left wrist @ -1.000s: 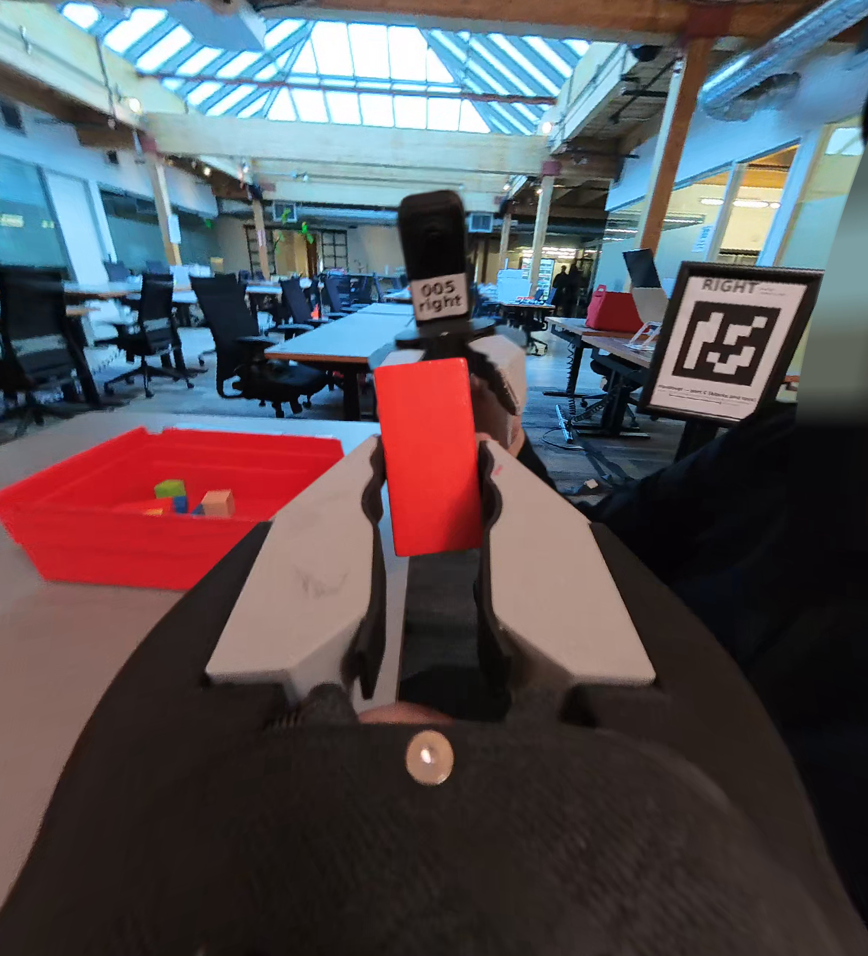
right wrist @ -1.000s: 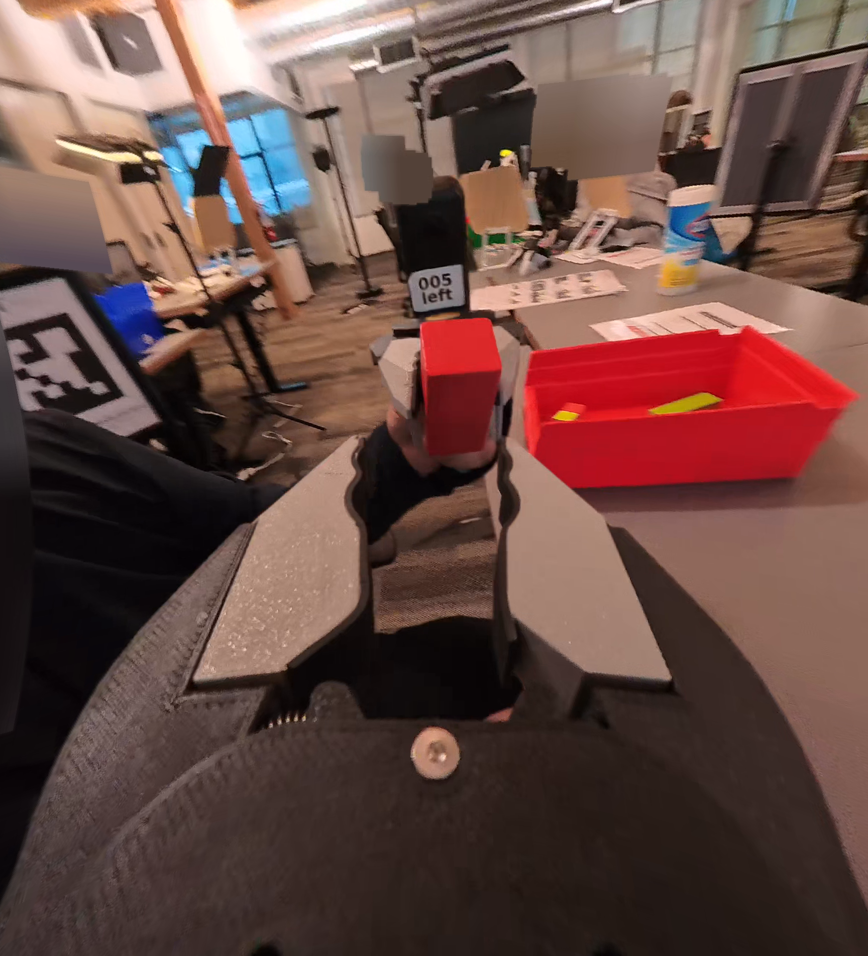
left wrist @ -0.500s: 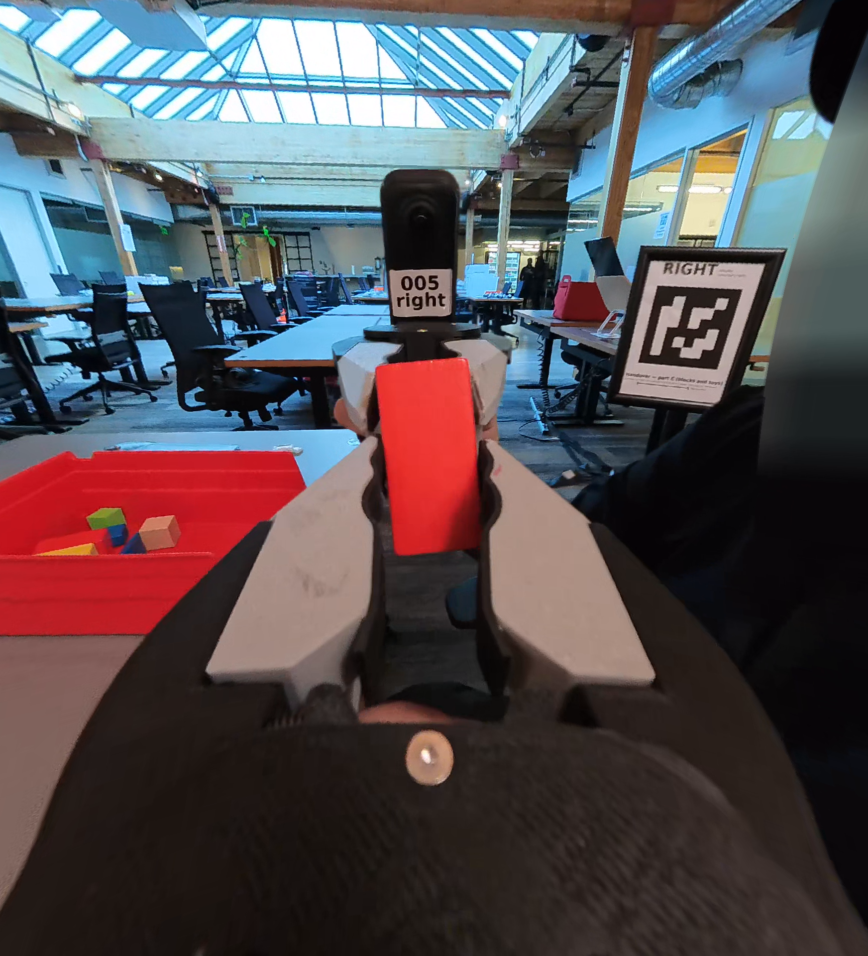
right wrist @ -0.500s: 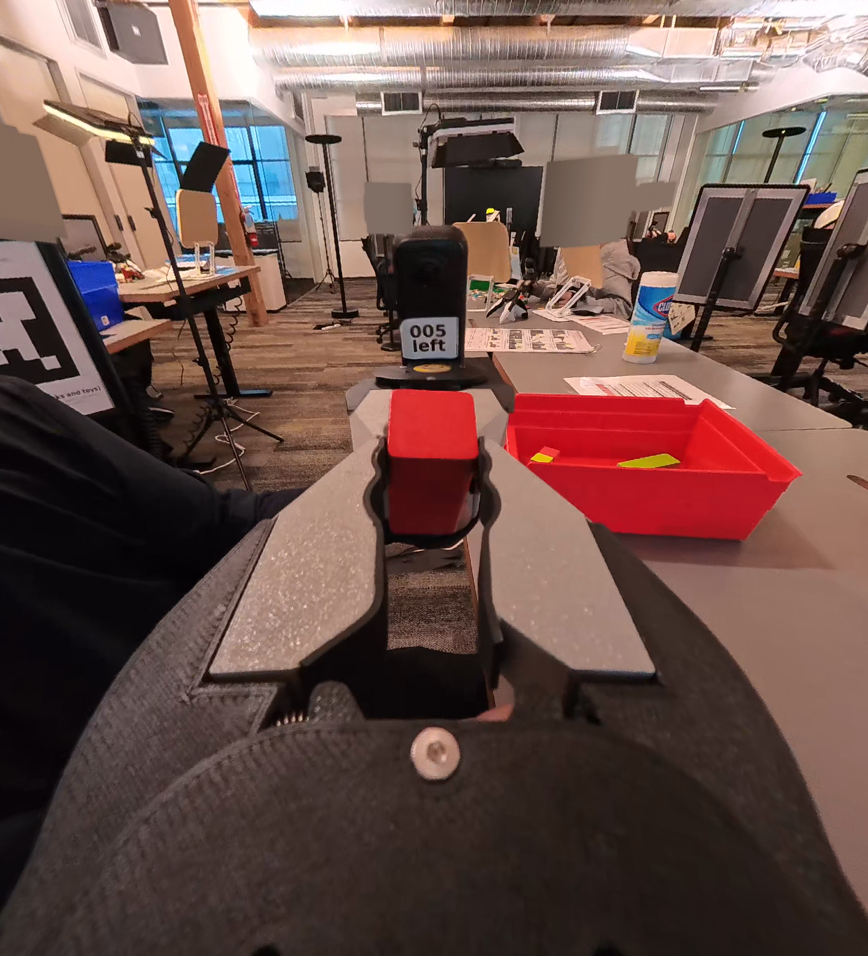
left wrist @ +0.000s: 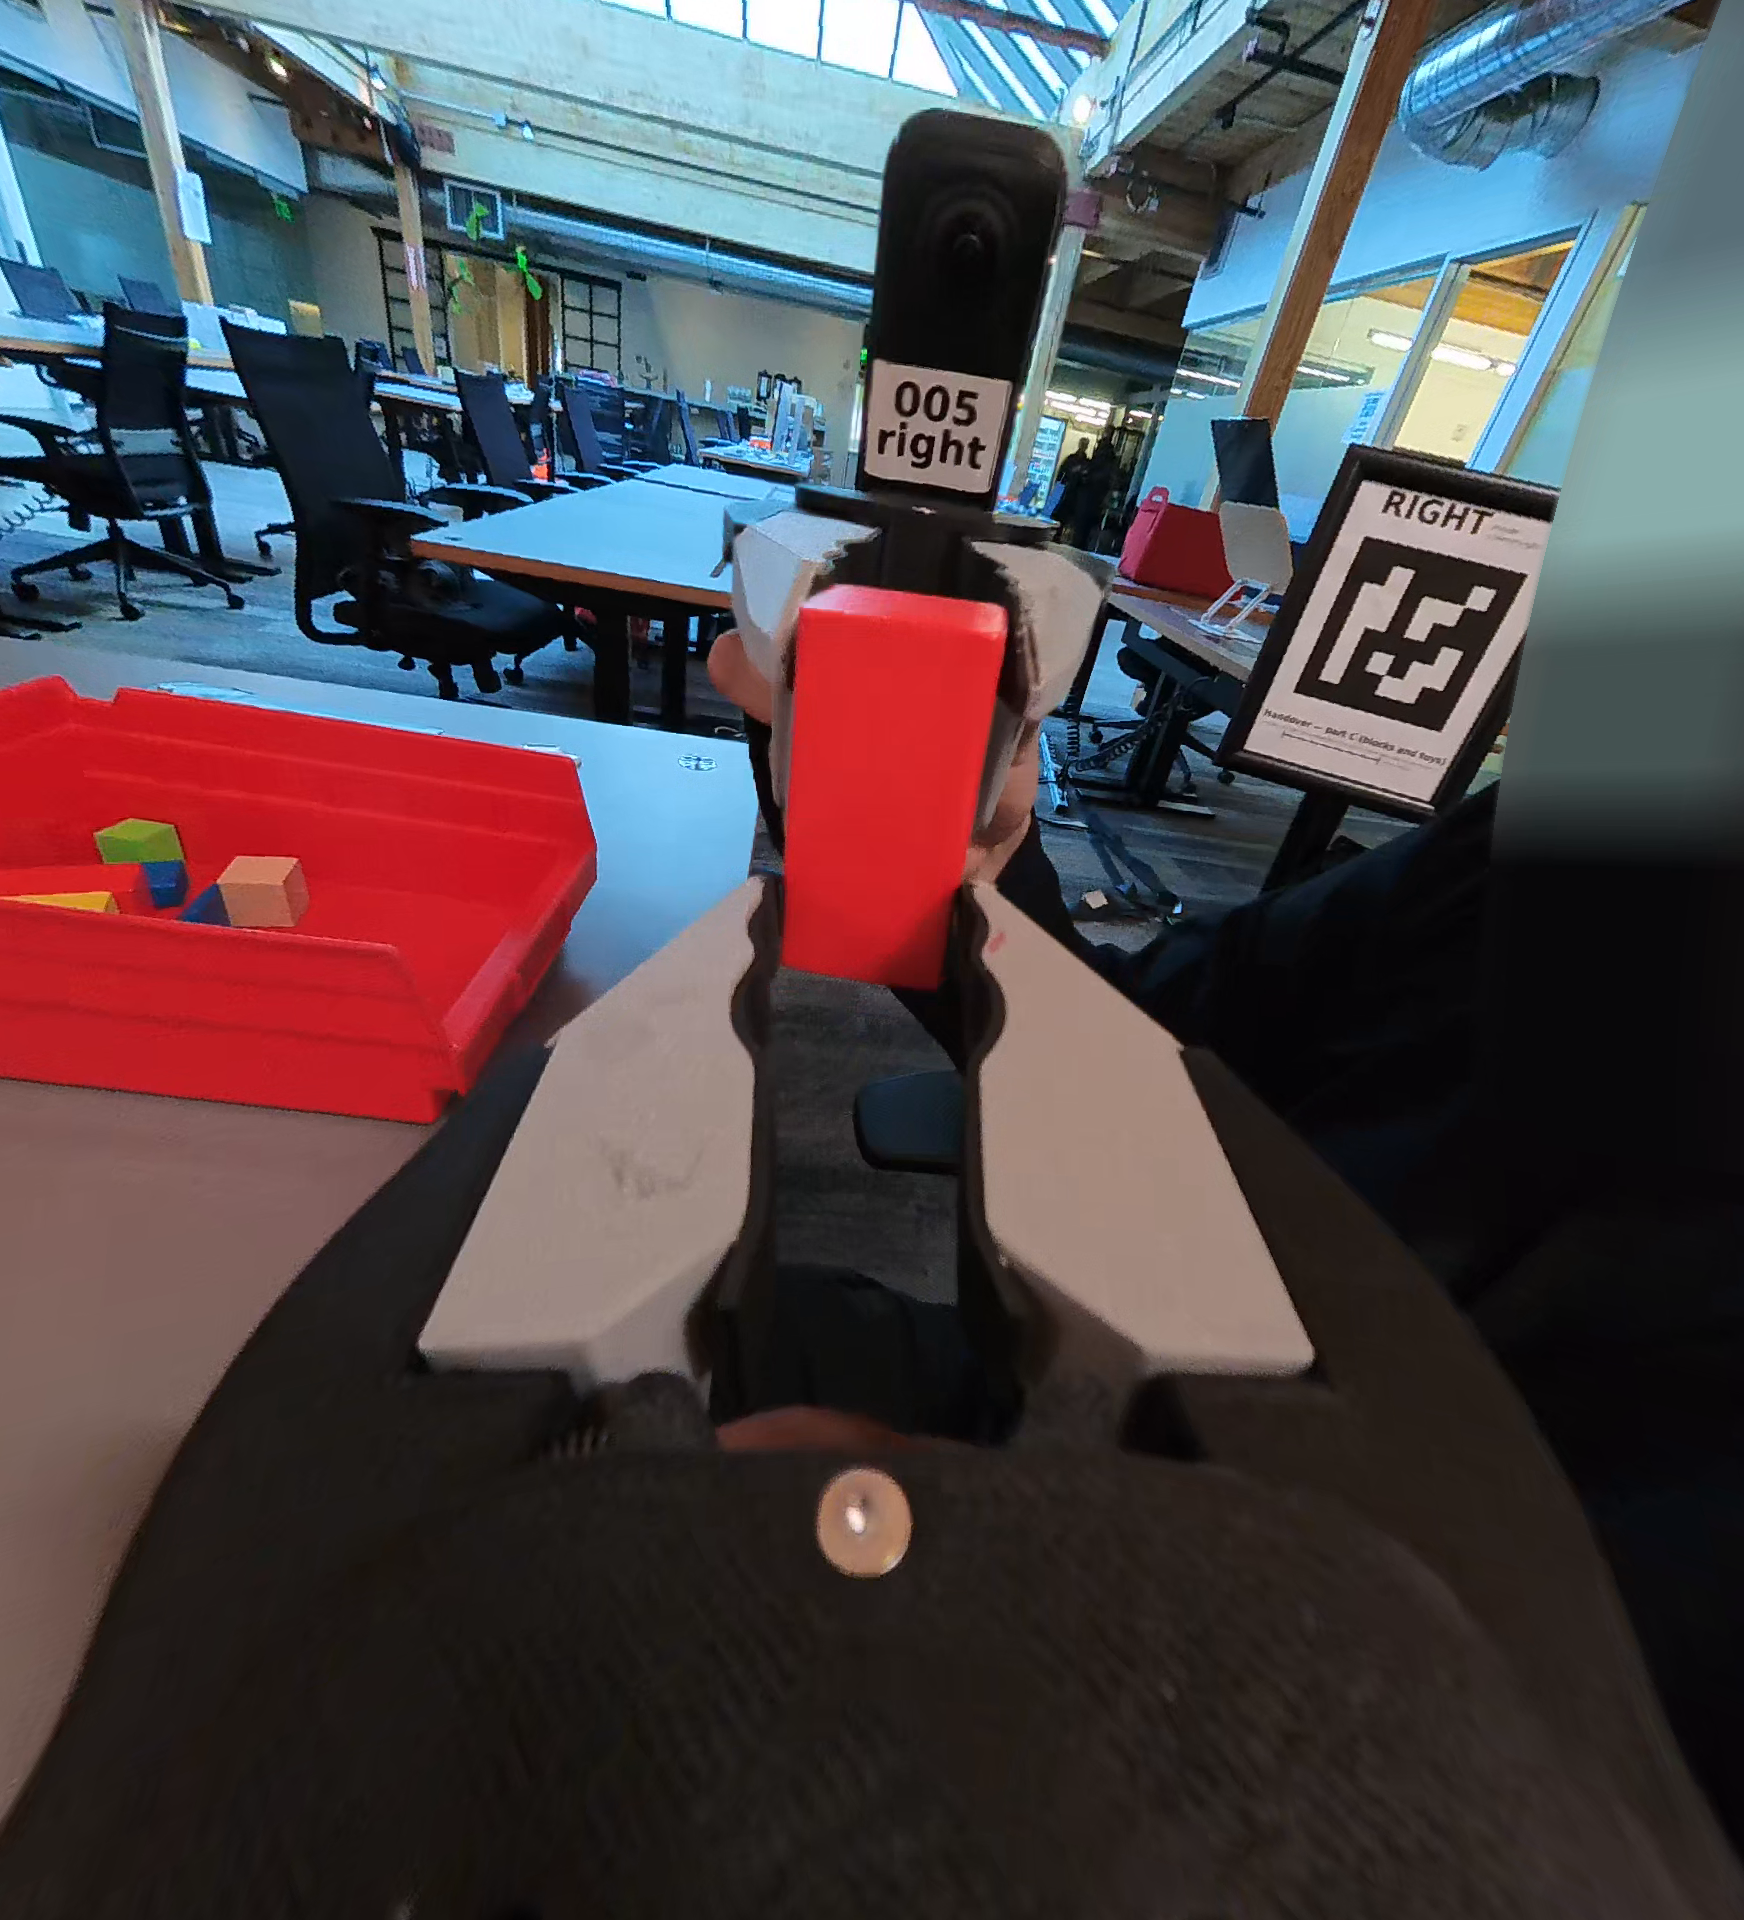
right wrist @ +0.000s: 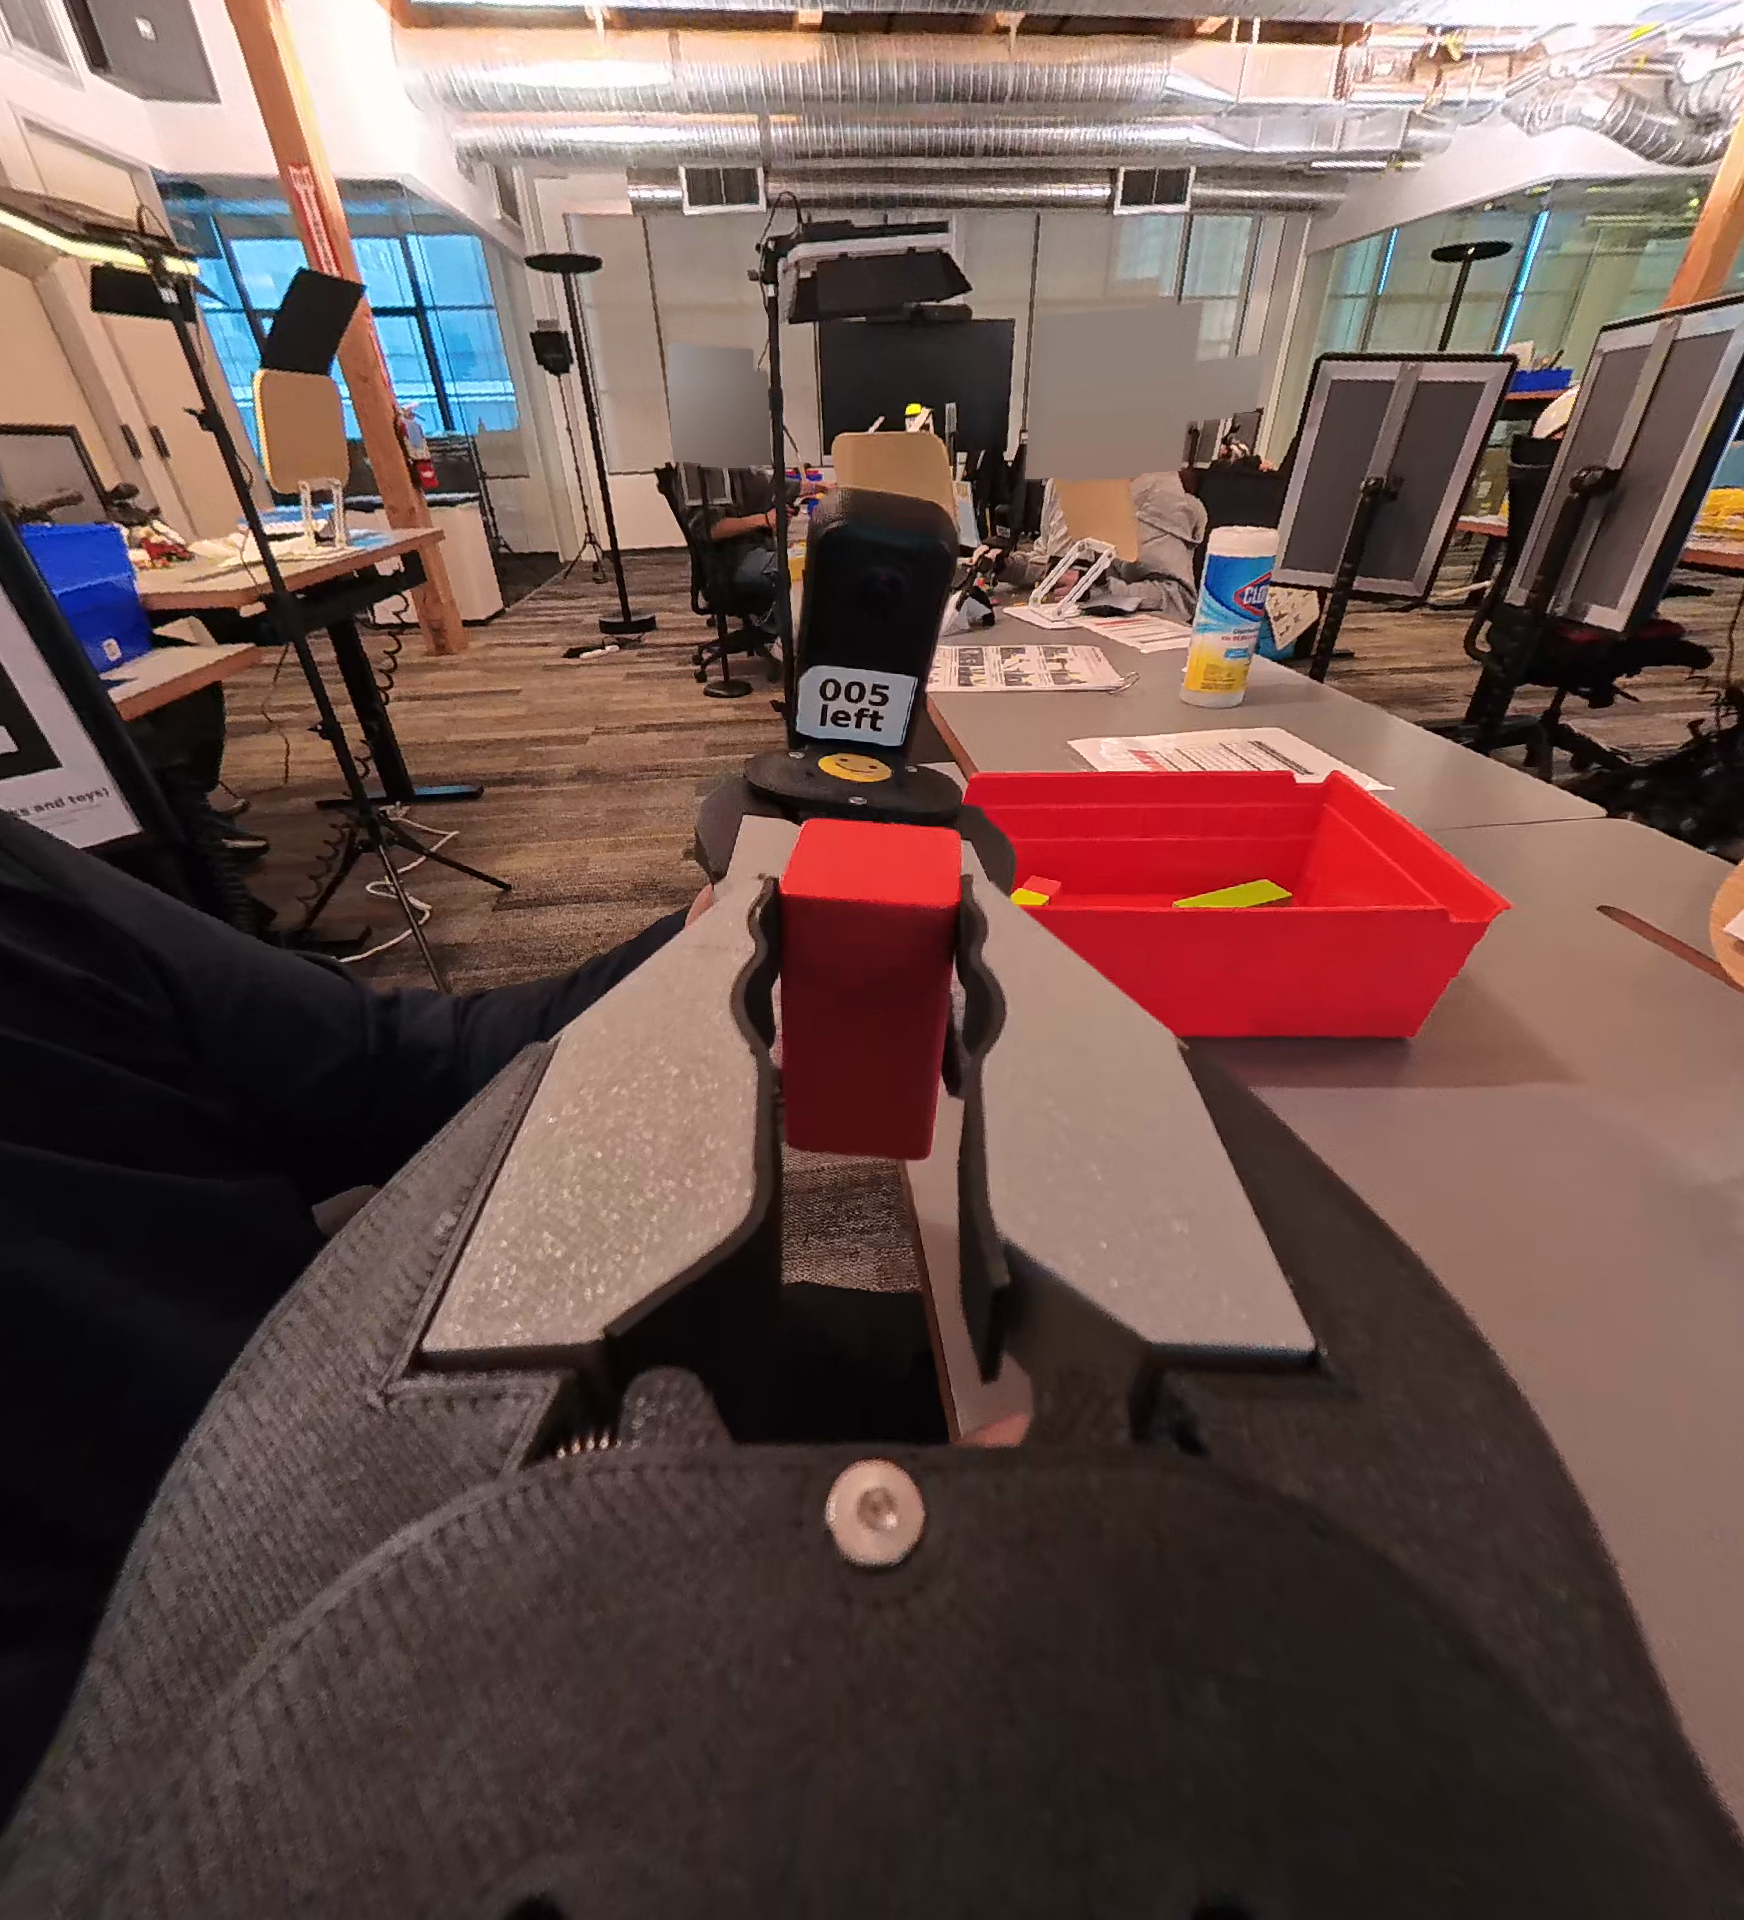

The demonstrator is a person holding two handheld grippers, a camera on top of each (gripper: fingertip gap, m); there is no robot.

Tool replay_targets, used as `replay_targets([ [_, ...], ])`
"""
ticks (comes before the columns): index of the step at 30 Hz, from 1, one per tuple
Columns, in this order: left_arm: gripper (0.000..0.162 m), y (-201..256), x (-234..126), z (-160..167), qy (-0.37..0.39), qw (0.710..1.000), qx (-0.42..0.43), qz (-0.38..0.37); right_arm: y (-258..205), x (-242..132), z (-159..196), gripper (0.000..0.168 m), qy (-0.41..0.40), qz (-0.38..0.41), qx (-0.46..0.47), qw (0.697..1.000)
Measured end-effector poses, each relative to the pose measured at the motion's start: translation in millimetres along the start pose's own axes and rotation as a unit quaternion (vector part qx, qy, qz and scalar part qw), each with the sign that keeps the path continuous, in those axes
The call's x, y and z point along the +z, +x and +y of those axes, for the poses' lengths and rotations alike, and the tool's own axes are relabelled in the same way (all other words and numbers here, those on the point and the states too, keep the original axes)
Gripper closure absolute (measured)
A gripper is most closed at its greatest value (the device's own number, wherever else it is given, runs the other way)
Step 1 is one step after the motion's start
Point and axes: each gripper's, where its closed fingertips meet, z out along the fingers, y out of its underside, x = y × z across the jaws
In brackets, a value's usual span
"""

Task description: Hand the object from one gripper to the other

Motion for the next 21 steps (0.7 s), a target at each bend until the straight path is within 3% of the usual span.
replay_targets([
  [10, 0.131, -3.6, 2.5, 8.4, -0.036, 0.999, 0.019, -0.026, 2.3, 2.2, 7.8, 0.137, -0.009, -0.019, 0.027, 0.999],
  [21, 0.131, -10.5, 3.2, 15.3, -0.057, 0.997, 0.011, -0.048, 10.0, 9.3, 27.2, 0.135, -0.063, 0.012, 0.006, 0.998],
])
